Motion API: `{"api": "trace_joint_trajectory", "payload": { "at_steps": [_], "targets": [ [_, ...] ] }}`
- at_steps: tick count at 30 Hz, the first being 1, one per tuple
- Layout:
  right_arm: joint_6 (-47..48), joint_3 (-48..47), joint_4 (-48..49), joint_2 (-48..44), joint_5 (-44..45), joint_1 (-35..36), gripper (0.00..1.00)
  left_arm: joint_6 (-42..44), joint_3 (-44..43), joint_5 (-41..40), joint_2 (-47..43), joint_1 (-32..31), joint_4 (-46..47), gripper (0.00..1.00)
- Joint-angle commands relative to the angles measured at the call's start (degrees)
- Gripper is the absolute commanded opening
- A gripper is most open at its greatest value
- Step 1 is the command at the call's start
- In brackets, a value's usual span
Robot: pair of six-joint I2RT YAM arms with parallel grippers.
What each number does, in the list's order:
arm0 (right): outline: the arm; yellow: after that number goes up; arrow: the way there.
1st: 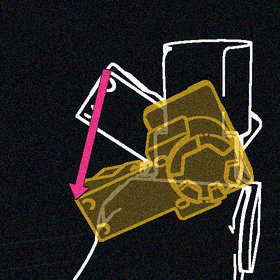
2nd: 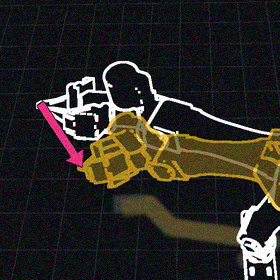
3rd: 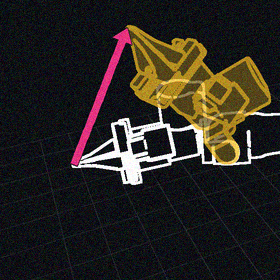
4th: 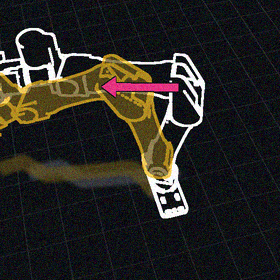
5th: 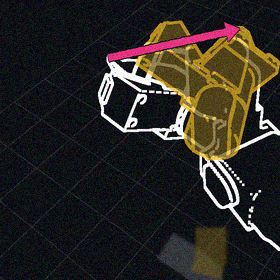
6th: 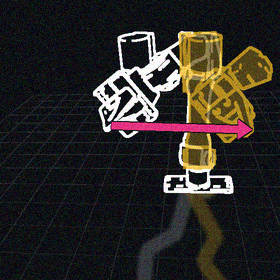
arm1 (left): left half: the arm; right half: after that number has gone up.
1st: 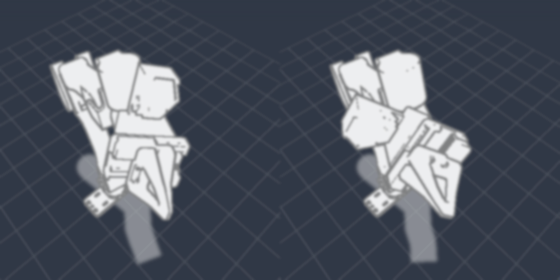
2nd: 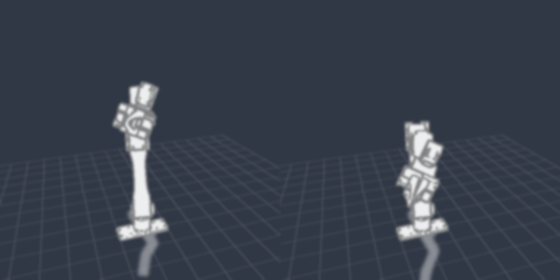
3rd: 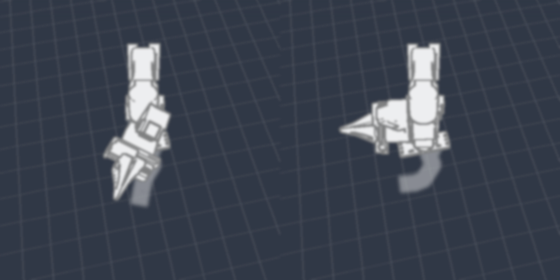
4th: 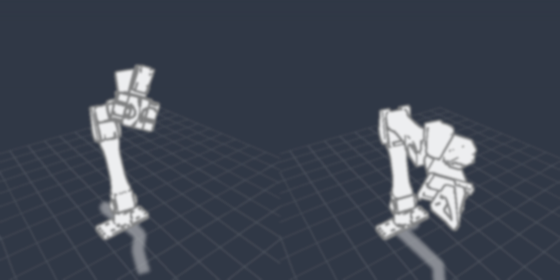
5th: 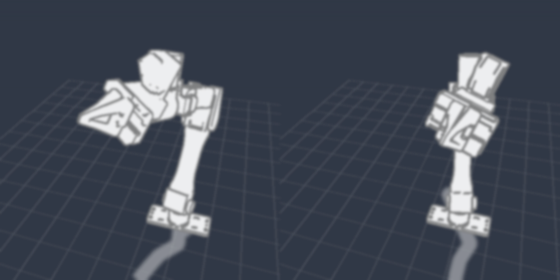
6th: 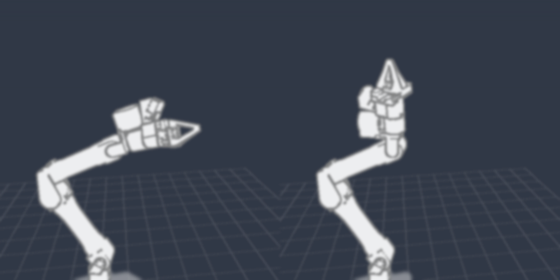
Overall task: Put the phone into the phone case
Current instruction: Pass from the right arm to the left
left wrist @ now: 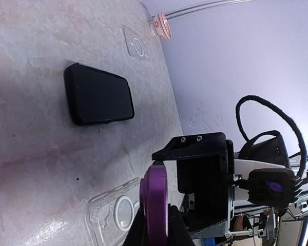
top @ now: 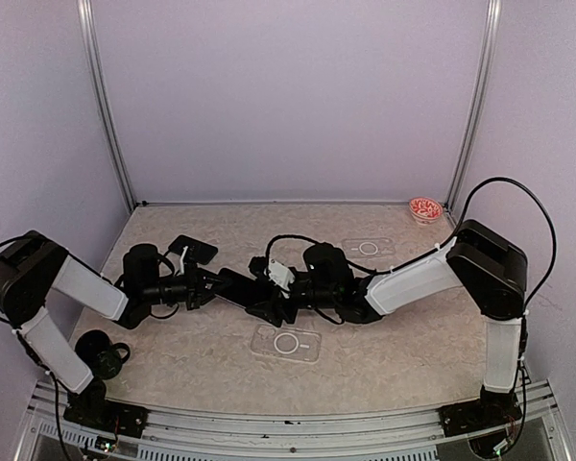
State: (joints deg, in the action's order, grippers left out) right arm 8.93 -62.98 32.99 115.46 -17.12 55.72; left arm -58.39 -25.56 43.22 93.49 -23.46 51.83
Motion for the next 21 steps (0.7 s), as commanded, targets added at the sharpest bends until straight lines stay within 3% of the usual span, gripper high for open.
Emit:
{"api": "trace_joint_trajectory", "payload": {
  "at_steps": [1,7,12,17,21],
  "targets": [
    [1.36,0.95,3.86,-2.69,1.22,0.61,0.64,-0.30,-1.44,1.46,0.88,-0.96,3.29,0.02],
    [1.55,2.22,5.56,-3.41,2.51,0.79,0.70,-2.57,-1.02,2.47,1.08,-1.17,6.32,0.00],
    [-0.99,4.09,5.99,-6.12,4.46,0.67,0.99,-3.42,-0.10,2.61,-0.54,-1.23,8.58,0.00],
    [-8.03,7.27,5.67,-11.27,1.90,-1.12,0.99,-2.35,0.82,1.92,-4.25,-1.40,8.74,0.00],
    [-19.15,9.25,4.70,-14.55,-6.28,-4.78,0.99,-1.59,1.23,1.34,-7.27,-1.58,8.89,0.00]
  ]
}}
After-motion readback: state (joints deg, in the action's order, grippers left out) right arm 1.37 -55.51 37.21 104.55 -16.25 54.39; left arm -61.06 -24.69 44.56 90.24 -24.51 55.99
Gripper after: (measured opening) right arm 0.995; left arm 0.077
